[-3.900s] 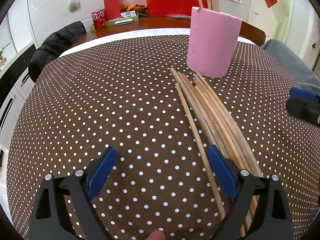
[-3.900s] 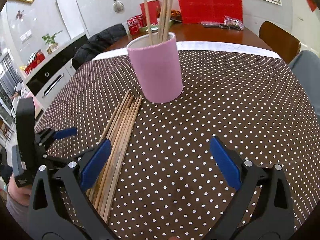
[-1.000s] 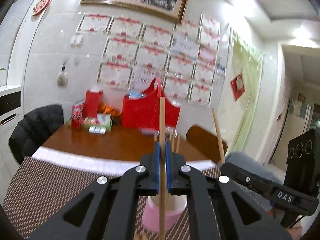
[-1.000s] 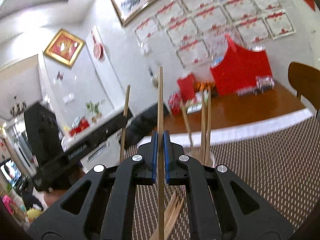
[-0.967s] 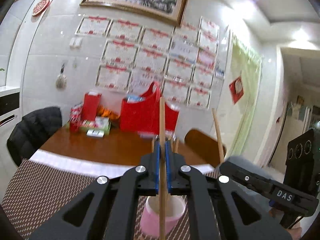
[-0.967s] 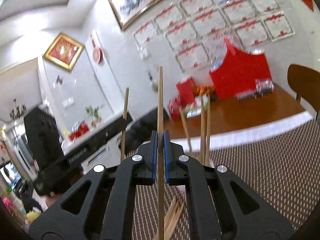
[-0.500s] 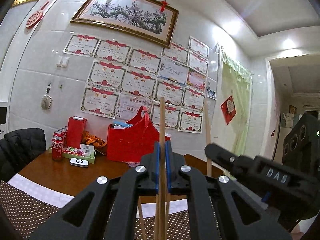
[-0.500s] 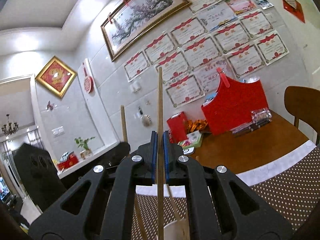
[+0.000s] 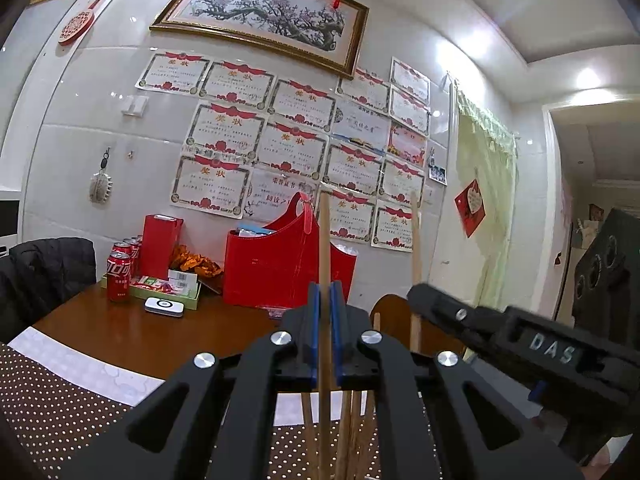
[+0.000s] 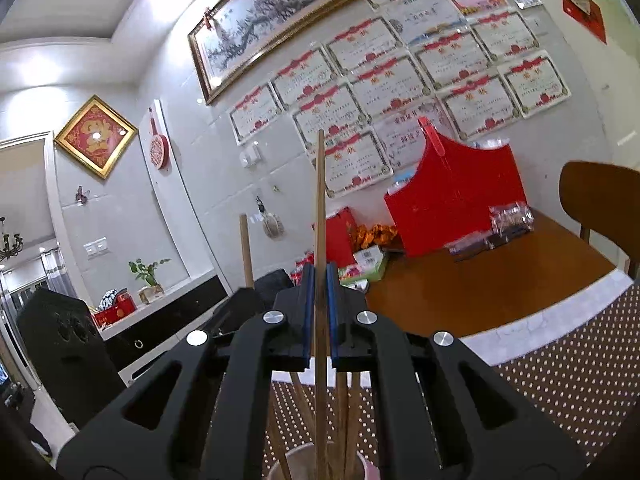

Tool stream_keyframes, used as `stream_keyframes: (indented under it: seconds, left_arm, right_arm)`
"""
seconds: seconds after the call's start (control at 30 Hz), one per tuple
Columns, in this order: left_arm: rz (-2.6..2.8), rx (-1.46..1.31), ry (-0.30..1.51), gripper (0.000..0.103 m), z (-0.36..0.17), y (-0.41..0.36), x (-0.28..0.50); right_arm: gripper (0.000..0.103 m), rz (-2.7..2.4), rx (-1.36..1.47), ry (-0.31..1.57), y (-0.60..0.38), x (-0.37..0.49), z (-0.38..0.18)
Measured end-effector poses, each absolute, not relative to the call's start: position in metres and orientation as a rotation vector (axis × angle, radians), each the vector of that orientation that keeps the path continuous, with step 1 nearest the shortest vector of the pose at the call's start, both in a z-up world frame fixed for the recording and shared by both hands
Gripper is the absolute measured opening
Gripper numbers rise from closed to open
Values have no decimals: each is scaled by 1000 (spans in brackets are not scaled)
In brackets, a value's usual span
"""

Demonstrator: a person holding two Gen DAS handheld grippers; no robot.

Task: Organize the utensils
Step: 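Carry the chopstick over the pink cup and lower it in, then open the right gripper to release the chopstick into the cup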

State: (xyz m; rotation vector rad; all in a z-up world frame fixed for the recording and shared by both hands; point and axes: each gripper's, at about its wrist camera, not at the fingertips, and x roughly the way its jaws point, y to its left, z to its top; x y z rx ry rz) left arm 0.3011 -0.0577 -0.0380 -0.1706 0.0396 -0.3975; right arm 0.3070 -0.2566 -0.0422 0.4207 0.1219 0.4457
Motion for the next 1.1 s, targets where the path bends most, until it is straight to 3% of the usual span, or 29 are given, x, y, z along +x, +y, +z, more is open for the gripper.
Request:
stream_keyframes:
  seconds: [0.23,0.3,0.33,0.37,0.4,0.43,0.53,1.1]
  left_arm:
    - [-405,-173,77,7,-45,-56,298]
    - [-407,-172,90,25,-43,-54,293]
    - [-398,-173,88,46,-41,-51,288]
    - [-385,-178,80,55,-40,-48,284]
    - [-388,-182,80,63,-37,-46,281]
    - [-385,-188,79,77,-35,-43,276]
    - [-350,-185,69,83,-27,-35,259]
    - [-244,-65,202,87,-15,-17,166]
  right_arm:
    - [8,440,417,178,-253,301,-53]
    - [12,435,421,199,-254,297,-54]
    - [38,429,430,204,-257,293,-53]
    - [83,420,440,199,-260,289,-52]
    - [97,404,454,183,-264,283,-51]
    - [97,391,460,166,-266,277,-49]
    - [97,369,459,164,-274,261,-41]
    - [97,264,368,242,-283,177,-31]
